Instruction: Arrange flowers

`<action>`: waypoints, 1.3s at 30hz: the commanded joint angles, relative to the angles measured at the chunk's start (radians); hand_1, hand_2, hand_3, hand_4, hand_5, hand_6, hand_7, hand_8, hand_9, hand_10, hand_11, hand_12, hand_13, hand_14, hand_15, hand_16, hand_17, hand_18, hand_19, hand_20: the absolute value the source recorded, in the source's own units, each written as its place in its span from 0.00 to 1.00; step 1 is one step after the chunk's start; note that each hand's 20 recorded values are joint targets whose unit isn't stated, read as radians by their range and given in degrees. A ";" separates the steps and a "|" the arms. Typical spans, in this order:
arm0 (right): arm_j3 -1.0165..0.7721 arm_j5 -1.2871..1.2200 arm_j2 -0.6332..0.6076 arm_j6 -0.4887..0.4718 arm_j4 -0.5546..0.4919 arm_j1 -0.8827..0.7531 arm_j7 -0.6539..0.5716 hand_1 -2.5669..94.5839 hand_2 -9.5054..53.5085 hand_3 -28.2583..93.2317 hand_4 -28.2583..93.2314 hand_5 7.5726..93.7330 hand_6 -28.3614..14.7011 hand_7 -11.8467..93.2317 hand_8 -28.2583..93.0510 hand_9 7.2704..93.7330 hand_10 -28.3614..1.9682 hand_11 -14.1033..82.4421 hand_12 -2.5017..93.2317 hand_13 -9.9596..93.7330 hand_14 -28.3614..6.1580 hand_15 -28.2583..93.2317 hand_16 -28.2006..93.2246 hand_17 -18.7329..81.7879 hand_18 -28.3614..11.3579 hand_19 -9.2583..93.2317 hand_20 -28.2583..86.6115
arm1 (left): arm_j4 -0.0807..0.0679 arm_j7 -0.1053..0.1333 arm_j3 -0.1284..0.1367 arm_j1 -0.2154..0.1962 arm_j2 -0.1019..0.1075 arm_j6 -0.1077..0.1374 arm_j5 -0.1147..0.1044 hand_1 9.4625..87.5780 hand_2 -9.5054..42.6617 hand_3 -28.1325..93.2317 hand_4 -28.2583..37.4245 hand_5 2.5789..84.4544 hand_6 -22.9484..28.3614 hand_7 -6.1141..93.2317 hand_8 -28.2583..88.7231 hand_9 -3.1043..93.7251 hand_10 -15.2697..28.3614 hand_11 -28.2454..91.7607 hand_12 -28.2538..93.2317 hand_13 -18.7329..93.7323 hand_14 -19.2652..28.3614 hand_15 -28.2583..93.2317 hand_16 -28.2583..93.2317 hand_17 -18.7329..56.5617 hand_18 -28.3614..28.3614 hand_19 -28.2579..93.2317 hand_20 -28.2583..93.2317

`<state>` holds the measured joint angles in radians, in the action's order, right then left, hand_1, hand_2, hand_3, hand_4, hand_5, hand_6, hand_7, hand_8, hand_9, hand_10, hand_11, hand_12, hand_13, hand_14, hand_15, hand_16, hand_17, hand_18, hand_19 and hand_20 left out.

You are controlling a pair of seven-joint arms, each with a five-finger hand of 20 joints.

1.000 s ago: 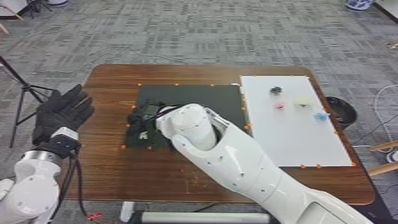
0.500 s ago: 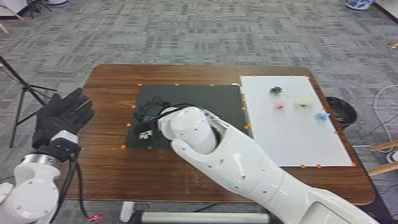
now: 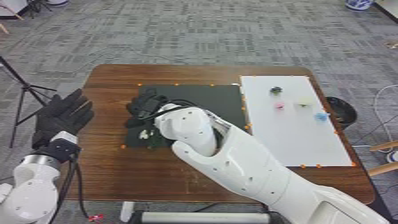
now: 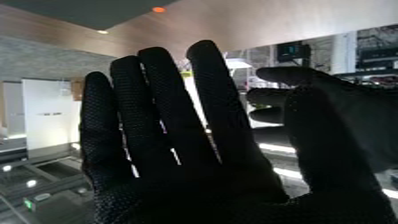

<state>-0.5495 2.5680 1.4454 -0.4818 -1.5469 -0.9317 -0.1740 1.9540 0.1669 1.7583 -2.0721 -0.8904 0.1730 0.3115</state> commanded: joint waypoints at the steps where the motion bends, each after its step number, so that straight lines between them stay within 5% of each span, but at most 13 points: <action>1: -0.079 -0.096 -0.057 0.012 -0.112 -0.046 -0.085 0.08 0.56 0.86 0.07 0.53 0.57 0.25 0.14 0.50 0.29 0.31 0.20 0.38 0.25 0.64 0.29 0.28 0.12 0.70 0.44 | 0.006 -0.009 0.028 -0.046 -0.035 -0.008 -0.046 0.21 0.51 0.79 0.00 0.44 0.61 0.17 0.17 0.31 0.72 0.38 0.28 0.31 0.74 0.40 0.18 0.13 0.73 0.48 0.29; 4: -0.131 -0.151 -0.107 0.011 -0.188 -0.086 -0.126 0.09 0.55 0.86 0.07 0.53 0.57 0.25 0.14 0.50 0.29 0.31 0.20 0.38 0.24 0.64 0.29 0.29 0.12 0.70 0.43 | 0.010 -0.021 0.077 -0.081 -0.041 -0.001 -0.050 0.20 0.53 0.78 0.00 0.44 0.62 0.17 0.17 0.31 0.72 0.38 0.28 0.31 0.74 0.40 0.18 0.13 0.73 0.48 0.29; 9: -0.196 -0.260 -0.169 -0.029 -0.265 -0.118 -0.181 0.15 0.55 0.86 0.08 0.51 0.52 0.23 0.15 0.52 0.27 0.31 0.20 0.42 0.22 0.67 0.30 0.32 0.11 0.73 0.44 | 0.029 -0.001 0.181 -0.172 -0.061 -0.001 -0.077 0.21 0.55 0.72 0.00 0.44 0.62 0.16 0.17 0.30 0.72 0.38 0.28 0.31 0.74 0.40 0.18 0.13 0.73 0.48 0.29; 13: -0.249 -0.310 -0.216 0.043 -0.302 -0.157 -0.203 0.16 0.56 0.86 0.08 0.51 0.52 0.23 0.15 0.53 0.27 0.32 0.20 0.43 0.22 0.69 0.31 0.33 0.10 0.74 0.44 | 0.027 0.033 0.210 -0.194 -0.045 -0.006 -0.119 0.25 0.56 0.64 0.00 0.43 0.62 0.15 0.17 0.30 0.72 0.37 0.28 0.31 0.75 0.39 0.19 0.13 0.73 0.47 0.29; 17: -0.249 -0.281 -0.230 -0.005 -0.283 -0.146 -0.163 0.17 0.58 0.85 0.08 0.57 0.52 0.22 0.15 0.58 0.32 0.32 0.20 0.44 0.24 0.69 0.32 0.31 0.11 0.74 0.44 | 0.029 0.028 0.230 -0.202 -0.037 0.006 -0.124 0.26 0.56 0.63 0.00 0.43 0.62 0.15 0.17 0.31 0.72 0.37 0.28 0.31 0.75 0.39 0.19 0.13 0.73 0.47 0.29; 20: -0.262 -0.317 -0.249 0.043 -0.282 -0.165 -0.191 0.16 0.60 0.85 0.08 0.62 0.52 0.21 0.15 0.59 0.34 0.32 0.19 0.41 0.23 0.68 0.32 0.27 0.12 0.71 0.44 | 0.014 0.034 0.203 -0.163 -0.041 0.001 -0.139 0.26 0.56 0.63 0.00 0.44 0.62 0.15 0.17 0.31 0.72 0.38 0.28 0.31 0.75 0.39 0.19 0.13 0.73 0.47 0.29; 22: -0.301 -0.351 -0.271 0.104 -0.308 -0.203 -0.228 0.16 0.61 0.85 0.08 0.62 0.51 0.21 0.15 0.59 0.34 0.32 0.19 0.41 0.23 0.68 0.32 0.26 0.12 0.71 0.44 | 0.026 0.044 0.200 -0.173 -0.052 -0.011 -0.146 0.26 0.56 0.63 0.00 0.44 0.62 0.15 0.17 0.31 0.72 0.38 0.28 0.32 0.75 0.40 0.19 0.13 0.73 0.47 0.29; 26: -0.392 -0.407 -0.328 0.335 -0.320 -0.275 -0.262 0.14 0.54 0.85 0.07 0.55 0.51 0.21 0.15 0.54 0.33 0.30 0.18 0.39 0.22 0.67 0.31 0.27 0.11 0.71 0.44 | 0.032 0.052 0.185 -0.160 -0.052 -0.023 -0.137 0.26 0.56 0.63 0.00 0.44 0.62 0.15 0.17 0.31 0.72 0.38 0.28 0.32 0.74 0.40 0.19 0.13 0.73 0.47 0.29; 29: -0.466 -0.461 -0.371 0.397 -0.322 -0.301 -0.286 0.14 0.51 0.86 0.07 0.53 0.51 0.21 0.15 0.52 0.34 0.29 0.17 0.40 0.22 0.66 0.30 0.29 0.11 0.70 0.42 | 0.034 0.053 0.181 -0.147 -0.047 -0.029 -0.114 0.22 0.54 0.69 0.00 0.44 0.62 0.15 0.17 0.32 0.72 0.37 0.28 0.32 0.74 0.39 0.18 0.14 0.73 0.47 0.29; 33: -0.556 -0.473 -0.438 0.408 -0.348 -0.361 -0.341 0.15 0.49 0.87 0.07 0.53 0.52 0.21 0.15 0.52 0.36 0.29 0.17 0.39 0.22 0.63 0.29 0.28 0.11 0.68 0.41 | 0.011 0.053 0.155 -0.108 -0.012 -0.031 -0.125 0.20 0.51 0.76 0.00 0.46 0.60 0.16 0.17 0.35 0.69 0.37 0.28 0.35 0.67 0.38 0.17 0.16 0.71 0.46 0.29; 36: -0.620 -0.445 -0.487 0.408 -0.377 -0.428 -0.364 0.16 0.46 0.88 0.07 0.53 0.52 0.22 0.15 0.51 0.36 0.29 0.17 0.39 0.22 0.63 0.29 0.28 0.12 0.68 0.40 | -0.004 0.031 0.130 -0.075 0.012 -0.051 -0.097 0.23 0.49 0.77 0.00 0.48 0.58 0.17 0.16 0.37 0.67 0.37 0.27 0.36 0.64 0.38 0.17 0.18 0.68 0.46 0.28; 39: -0.672 -0.409 -0.522 0.384 -0.396 -0.494 -0.383 0.19 0.41 0.88 0.07 0.53 0.52 0.22 0.15 0.51 0.36 0.29 0.17 0.40 0.23 0.63 0.29 0.28 0.12 0.69 0.40 | -0.008 0.028 0.114 -0.058 0.033 -0.062 -0.120 0.24 0.48 0.78 0.00 0.48 0.58 0.17 0.16 0.37 0.67 0.38 0.27 0.36 0.63 0.38 0.16 0.19 0.67 0.45 0.28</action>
<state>-1.1150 2.0835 1.0406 -0.0632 -1.9106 -1.3065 -0.5095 1.9606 0.2106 1.9042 -2.1810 -0.9125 0.1488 0.1922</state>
